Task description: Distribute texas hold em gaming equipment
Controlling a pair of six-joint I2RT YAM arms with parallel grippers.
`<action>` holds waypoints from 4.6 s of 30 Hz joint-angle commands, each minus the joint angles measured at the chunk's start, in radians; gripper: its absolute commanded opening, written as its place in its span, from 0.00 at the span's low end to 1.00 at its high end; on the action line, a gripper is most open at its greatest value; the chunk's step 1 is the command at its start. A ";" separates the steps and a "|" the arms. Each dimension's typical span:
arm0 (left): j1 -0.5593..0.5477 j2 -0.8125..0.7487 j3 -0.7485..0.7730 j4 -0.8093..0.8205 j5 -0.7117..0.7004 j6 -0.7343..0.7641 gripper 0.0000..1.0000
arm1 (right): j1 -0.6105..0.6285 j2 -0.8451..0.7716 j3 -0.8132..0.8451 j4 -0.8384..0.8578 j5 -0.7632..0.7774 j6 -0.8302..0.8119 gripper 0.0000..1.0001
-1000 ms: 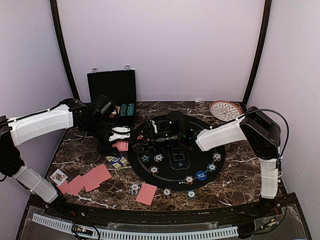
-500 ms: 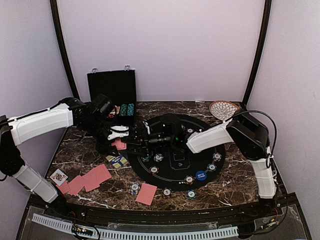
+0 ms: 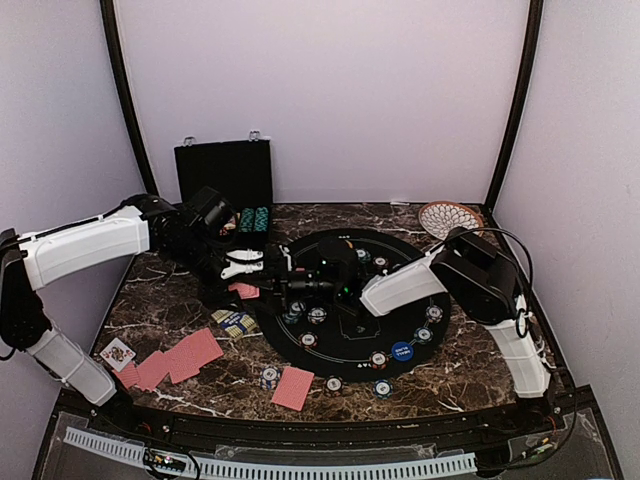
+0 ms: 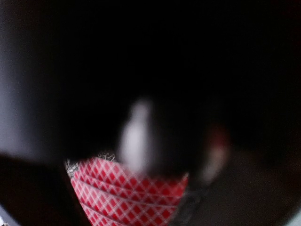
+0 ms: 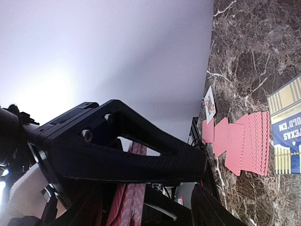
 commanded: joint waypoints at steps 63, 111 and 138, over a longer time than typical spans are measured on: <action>0.000 -0.024 0.028 -0.058 0.113 0.040 0.53 | -0.012 -0.025 -0.056 0.117 -0.040 0.055 0.39; -0.001 -0.017 0.047 -0.049 0.097 0.023 0.57 | -0.031 -0.250 -0.163 -0.274 -0.014 -0.231 0.44; -0.001 -0.006 0.023 -0.065 0.094 0.019 0.73 | -0.003 -0.125 -0.106 -0.135 -0.040 -0.116 0.24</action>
